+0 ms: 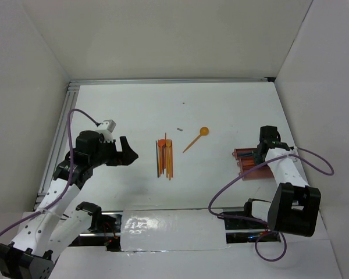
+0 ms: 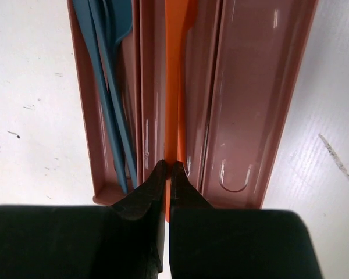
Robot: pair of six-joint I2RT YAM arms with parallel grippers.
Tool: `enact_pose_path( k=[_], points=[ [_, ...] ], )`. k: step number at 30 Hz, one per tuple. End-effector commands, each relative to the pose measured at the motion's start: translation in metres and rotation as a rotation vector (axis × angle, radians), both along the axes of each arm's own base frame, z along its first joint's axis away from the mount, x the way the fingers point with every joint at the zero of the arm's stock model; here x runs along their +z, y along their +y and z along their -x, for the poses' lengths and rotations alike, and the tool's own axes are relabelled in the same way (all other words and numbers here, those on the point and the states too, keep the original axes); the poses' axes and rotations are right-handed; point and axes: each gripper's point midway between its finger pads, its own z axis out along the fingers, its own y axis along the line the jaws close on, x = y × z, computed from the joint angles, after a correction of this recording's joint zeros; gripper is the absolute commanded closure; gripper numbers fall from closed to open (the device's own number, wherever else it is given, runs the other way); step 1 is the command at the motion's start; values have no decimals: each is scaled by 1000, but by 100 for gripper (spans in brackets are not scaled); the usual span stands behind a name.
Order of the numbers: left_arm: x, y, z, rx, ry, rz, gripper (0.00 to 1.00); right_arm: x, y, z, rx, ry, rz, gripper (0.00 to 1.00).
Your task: Sort the eating utensils into containers
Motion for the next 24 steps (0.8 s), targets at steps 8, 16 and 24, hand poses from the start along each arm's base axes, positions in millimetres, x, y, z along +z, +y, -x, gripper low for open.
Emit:
enact_pose_path(
  k=[8, 16, 24],
  points=[
    [16, -2, -5, -23, -75, 9, 0, -9, 2, -6, -29, -21, -7, 96],
    [18, -3, -5, -31, -89, 15, 0, 14, 7, -25, 46, -95, 22, 55],
    [22, -4, -3, -34, -95, 20, 0, 94, 22, -66, 247, -234, 155, 50]
  ],
)
